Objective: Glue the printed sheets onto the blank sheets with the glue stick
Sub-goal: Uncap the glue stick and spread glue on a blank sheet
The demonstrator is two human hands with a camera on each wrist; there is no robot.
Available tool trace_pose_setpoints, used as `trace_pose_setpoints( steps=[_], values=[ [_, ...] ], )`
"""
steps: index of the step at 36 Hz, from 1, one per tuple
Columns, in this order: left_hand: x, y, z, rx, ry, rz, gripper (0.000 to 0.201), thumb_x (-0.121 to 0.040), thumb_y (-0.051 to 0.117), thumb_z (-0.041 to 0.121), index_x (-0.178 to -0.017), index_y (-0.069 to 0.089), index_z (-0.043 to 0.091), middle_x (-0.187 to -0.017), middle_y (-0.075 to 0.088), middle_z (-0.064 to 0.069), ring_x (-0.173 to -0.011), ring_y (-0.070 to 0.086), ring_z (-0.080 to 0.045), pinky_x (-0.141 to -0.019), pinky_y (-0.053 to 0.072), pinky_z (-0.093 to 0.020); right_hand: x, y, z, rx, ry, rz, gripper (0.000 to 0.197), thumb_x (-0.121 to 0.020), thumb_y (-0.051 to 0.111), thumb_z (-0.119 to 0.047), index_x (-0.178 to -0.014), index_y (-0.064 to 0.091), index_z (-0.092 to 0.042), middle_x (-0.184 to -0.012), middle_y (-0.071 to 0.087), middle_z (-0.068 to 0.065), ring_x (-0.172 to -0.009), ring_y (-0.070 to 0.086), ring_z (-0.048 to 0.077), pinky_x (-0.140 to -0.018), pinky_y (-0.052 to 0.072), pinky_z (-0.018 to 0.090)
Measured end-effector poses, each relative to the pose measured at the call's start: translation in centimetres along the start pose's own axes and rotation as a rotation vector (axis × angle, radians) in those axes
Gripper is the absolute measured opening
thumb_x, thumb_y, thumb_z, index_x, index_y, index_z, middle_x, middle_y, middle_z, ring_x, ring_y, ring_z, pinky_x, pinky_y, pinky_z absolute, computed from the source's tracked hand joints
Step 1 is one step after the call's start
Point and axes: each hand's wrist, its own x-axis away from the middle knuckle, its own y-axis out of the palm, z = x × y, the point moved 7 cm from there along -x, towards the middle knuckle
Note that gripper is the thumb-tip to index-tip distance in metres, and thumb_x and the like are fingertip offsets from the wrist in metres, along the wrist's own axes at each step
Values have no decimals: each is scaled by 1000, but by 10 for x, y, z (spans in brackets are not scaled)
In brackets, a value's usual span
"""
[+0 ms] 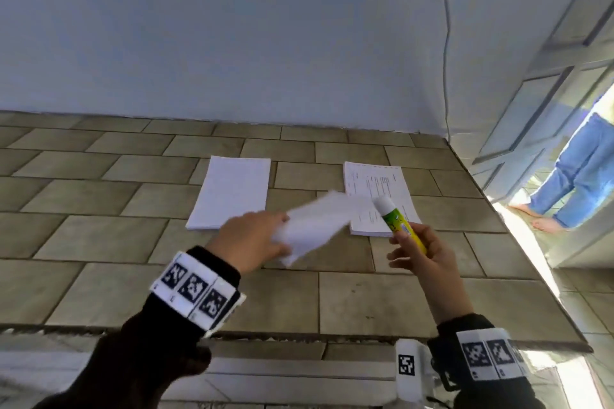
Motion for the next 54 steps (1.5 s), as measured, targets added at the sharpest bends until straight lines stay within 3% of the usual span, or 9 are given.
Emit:
trace_pose_setpoints(
  steps=[5, 13, 19, 22, 25, 28, 34, 39, 54],
  values=[
    [13, 49, 8, -59, 162, -128, 57, -90, 64, 31, -143, 42, 29, -148, 45, 3, -133, 43, -15, -110, 33, -32, 0, -8, -1, 29, 9, 15, 27, -85, 64, -23, -108, 61, -10, -89, 65, 13, -68, 66, 19, -62, 57, 27],
    [24, 89, -11, -237, 159, -332, 86, -88, 59, 27, -155, 6, 37, -164, -13, 0, -149, -18, -20, -121, -4, -43, 5, 8, 10, 96, 51, -56, 18, -83, 70, -12, -100, 64, -11, -84, 68, 7, -68, 66, 15, -64, 58, 28],
    [31, 83, -20, 121, 62, -246, 75, -89, 56, 34, -153, 18, 29, -164, -7, 5, -151, -3, -16, -121, 15, -39, 1, 28, 15, 168, 76, -146, 19, -82, 73, -17, -98, 65, -11, -83, 69, 8, -71, 65, 15, -64, 57, 26],
    [28, 81, -27, 206, -6, -100, 82, -82, 30, 57, -153, 21, 18, -164, 4, -2, -151, 7, -15, -121, 12, -31, -5, 43, 11, 180, 43, -183, 14, -83, 74, -11, -92, 66, -5, -79, 69, 12, -70, 64, 14, -63, 57, 27],
    [21, 91, -33, 109, -26, -13, 123, -63, -11, 91, -156, 11, 13, -164, 4, -4, -151, 0, -16, -122, 6, -33, -11, 65, 9, 184, -11, -229, 11, -83, 73, -6, -84, 66, 2, -79, 72, 11, -74, 67, 20, -65, 58, 34],
    [14, 106, -43, 2, -67, 40, 139, -45, -34, 88, -156, 2, 12, -164, -3, -3, -151, -7, -16, -121, -2, -35, -14, 89, 12, 226, -30, -290, 12, -85, 72, -9, -84, 64, 0, -82, 72, 14, -79, 68, 28, -69, 59, 41],
    [12, 115, -51, 17, -45, 182, 117, -69, -18, 85, -156, 13, 14, -164, 7, -2, -151, 0, -17, -118, -9, -31, -19, 139, 29, 353, 11, -436, 15, -94, 59, -22, -85, 47, -21, -94, 64, 15, -92, 65, 27, -80, 55, 50],
    [13, 116, -55, 23, -44, 223, 99, -86, 4, 80, -149, 38, 13, -157, 33, -6, -147, 25, -28, -119, 16, -53, -16, 166, 30, 494, -21, -480, 16, -96, 54, -18, -89, 41, -13, -85, 55, 10, -89, 62, 33, -83, 50, 52],
    [11, 112, -57, 24, -6, 300, 95, -84, 14, 82, -149, 38, 18, -157, 34, -1, -147, 25, -25, -117, 18, -56, -21, 197, 34, 588, -134, -476, 15, -85, 62, -14, -82, 48, -10, -85, 57, 14, -81, 56, 31, -79, 51, 50]
  ],
)
